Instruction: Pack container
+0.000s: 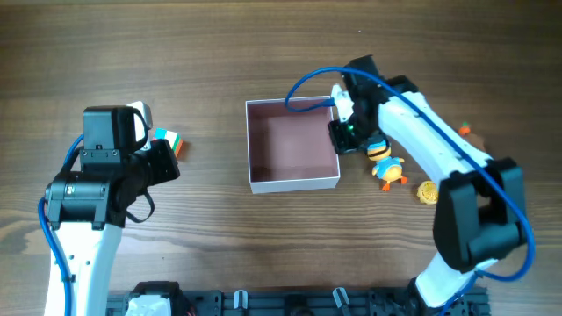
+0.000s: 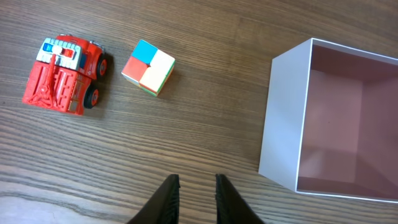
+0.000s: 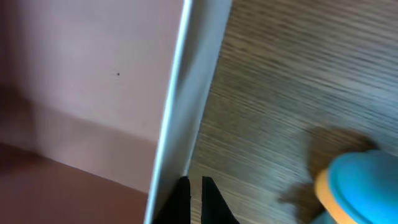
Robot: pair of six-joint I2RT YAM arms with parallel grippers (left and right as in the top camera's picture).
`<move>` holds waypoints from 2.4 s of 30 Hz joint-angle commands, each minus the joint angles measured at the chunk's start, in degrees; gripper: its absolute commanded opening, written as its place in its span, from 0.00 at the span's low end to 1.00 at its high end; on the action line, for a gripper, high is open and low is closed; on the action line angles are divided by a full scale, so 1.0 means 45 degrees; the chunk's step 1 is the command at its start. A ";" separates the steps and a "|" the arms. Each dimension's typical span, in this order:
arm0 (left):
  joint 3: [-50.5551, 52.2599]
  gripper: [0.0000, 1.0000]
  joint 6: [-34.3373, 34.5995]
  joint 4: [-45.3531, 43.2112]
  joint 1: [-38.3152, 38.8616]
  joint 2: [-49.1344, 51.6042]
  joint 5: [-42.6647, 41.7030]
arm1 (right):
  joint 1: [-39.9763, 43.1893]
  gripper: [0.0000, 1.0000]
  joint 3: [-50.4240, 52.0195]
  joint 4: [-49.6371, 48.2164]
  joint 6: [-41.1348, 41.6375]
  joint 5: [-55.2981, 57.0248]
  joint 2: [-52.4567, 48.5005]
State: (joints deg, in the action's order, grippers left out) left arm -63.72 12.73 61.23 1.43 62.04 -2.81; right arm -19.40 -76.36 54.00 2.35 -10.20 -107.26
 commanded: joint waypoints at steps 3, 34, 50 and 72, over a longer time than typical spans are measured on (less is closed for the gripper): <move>-0.0257 0.26 -0.0073 -0.0068 -0.0049 0.0063 0.0219 | -0.0257 0.04 -0.0262 -0.0719 0.0568 -0.0170 -0.0257; -0.0641 0.97 -0.0471 -0.0495 -0.0238 0.0015 0.1962 | 0.0729 0.85 -0.1049 -0.0267 0.1263 0.1030 0.1214; -0.1229 1.00 -0.4401 -0.2992 -0.5037 0.5620 0.1948 | 0.2176 1.00 -0.2093 0.2841 0.0748 0.1039 0.4551; -0.1224 0.90 -0.6499 -0.3789 -0.5037 0.9491 0.0393 | 0.2176 1.00 -0.2093 0.3225 0.0418 0.1044 0.4551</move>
State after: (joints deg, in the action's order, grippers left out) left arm -68.75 -14.33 44.45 -21.08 102.28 0.05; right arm -9.65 -85.21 68.23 4.86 -6.33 -86.76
